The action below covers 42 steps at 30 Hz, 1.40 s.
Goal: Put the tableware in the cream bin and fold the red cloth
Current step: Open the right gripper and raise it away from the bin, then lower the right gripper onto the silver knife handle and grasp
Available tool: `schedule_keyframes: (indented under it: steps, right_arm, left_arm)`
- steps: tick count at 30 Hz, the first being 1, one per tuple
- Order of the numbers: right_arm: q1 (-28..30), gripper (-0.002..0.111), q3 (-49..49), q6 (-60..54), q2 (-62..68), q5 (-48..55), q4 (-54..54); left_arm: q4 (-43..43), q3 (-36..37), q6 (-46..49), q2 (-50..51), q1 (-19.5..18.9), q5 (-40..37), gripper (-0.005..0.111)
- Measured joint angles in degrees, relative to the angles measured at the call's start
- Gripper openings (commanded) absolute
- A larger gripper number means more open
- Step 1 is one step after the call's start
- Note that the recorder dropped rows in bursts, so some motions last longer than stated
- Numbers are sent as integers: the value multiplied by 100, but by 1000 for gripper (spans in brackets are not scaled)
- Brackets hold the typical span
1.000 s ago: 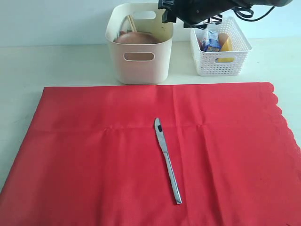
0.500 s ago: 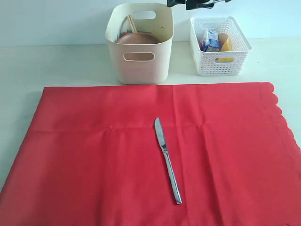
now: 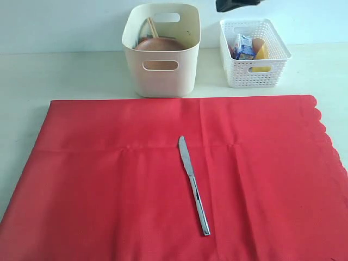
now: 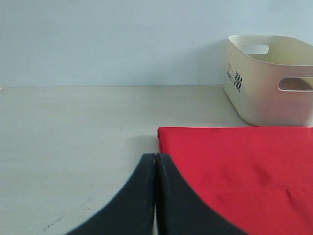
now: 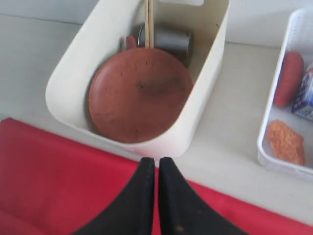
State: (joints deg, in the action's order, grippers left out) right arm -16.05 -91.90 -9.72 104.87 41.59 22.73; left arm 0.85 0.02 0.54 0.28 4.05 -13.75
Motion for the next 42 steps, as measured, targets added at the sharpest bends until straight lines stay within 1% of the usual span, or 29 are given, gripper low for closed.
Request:
schedule_keyframes:
  steps: [4, 7, 15, 18, 21, 23, 25, 32, 38, 39, 40, 41, 42]
  right_arm:
    - [-27, 3, 792, 0, -448, 13, -22]
    - [-160, 3, 1340, 0, -807, -68, -43]
    - [-863, 5, 2620, 0, -1297, -119, -43]
    - [-1213, 14, 3016, 0, -1286, -232, -43]
    - [-1727, 33, 3330, 0, -1114, -521, -327]
    - [-2046, 41, 3344, 0, -880, -585, -607]
    - [-2212, 43, 3344, 0, -623, -723, -853]
    - [-2248, 43, 3353, 0, 352, -886, -1087]
    - [-2248, 43, 3353, 0, 648, -1102, -1101]
    - [-2248, 39, 3353, 0, 647, -1115, -1101]
    - [-2258, 29, 3353, 0, 660, -1137, -1101]
    - [-2258, 22, 3353, 0, 660, -1148, -1178]
    - [-2258, 11, 3353, 0, 664, -1159, -1204]
  left_arm:
    - [0, 0, 0, 0, 0, 0, 1]
    - [0, 0, 0, 0, 0, 0, 1]
    - [0, 0, 0, 0, 0, 0, 1]
    - [0, 0, 0, 0, 0, 0, 1]
    - [0, 0, 0, 0, 0, 0, 1]
    - [0, 0, 0, 0, 0, 0, 1]
    - [0, 0, 0, 0, 0, 0, 1]
    - [0, 0, 0, 0, 0, 0, 1]
    - [0, 0, 0, 0, 0, 0, 1]
    - [0, 0, 0, 0, 0, 0, 1]
    - [0, 0, 0, 0, 0, 0, 1]
    - [0, 0, 0, 0, 0, 0, 1]
    - [0, 0, 0, 0, 0, 0, 1]
